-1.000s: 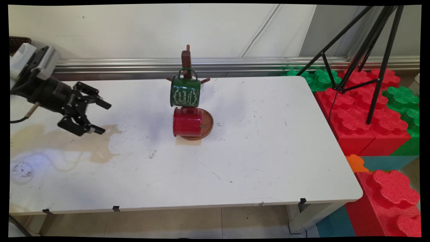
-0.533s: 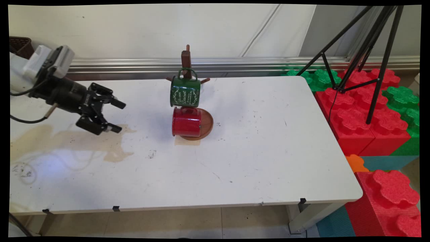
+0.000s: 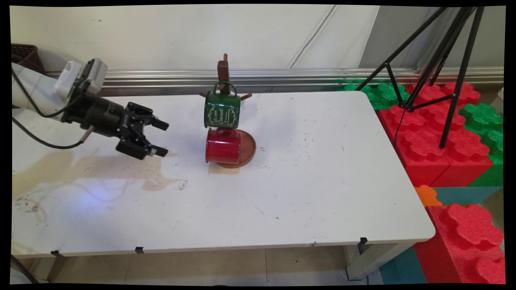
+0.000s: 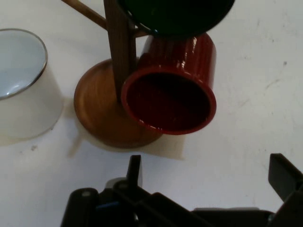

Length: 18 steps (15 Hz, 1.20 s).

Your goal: Pick up the red mug from the rack

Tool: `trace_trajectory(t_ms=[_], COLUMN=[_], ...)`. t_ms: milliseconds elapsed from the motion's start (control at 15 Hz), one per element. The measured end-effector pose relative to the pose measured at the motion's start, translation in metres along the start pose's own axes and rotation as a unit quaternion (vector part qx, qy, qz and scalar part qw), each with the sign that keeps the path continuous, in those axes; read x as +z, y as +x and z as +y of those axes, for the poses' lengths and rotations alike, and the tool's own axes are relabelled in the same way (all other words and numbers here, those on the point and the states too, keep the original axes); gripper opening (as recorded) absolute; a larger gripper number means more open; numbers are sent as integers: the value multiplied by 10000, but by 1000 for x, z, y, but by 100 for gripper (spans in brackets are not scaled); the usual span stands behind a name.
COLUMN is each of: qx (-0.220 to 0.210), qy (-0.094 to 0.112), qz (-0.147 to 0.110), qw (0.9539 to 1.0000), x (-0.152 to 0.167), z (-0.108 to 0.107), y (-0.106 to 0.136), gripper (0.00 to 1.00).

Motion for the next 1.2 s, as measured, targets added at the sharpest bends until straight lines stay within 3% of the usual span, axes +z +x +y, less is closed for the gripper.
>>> trace_trajectory(t_ms=[533, 1200], qx=[-390, -877], qy=[55, 64], qz=[310, 651], qw=[9987, 9940], x=[33, 75], z=[-2, 2], y=[-7, -13], gripper=[100, 100])
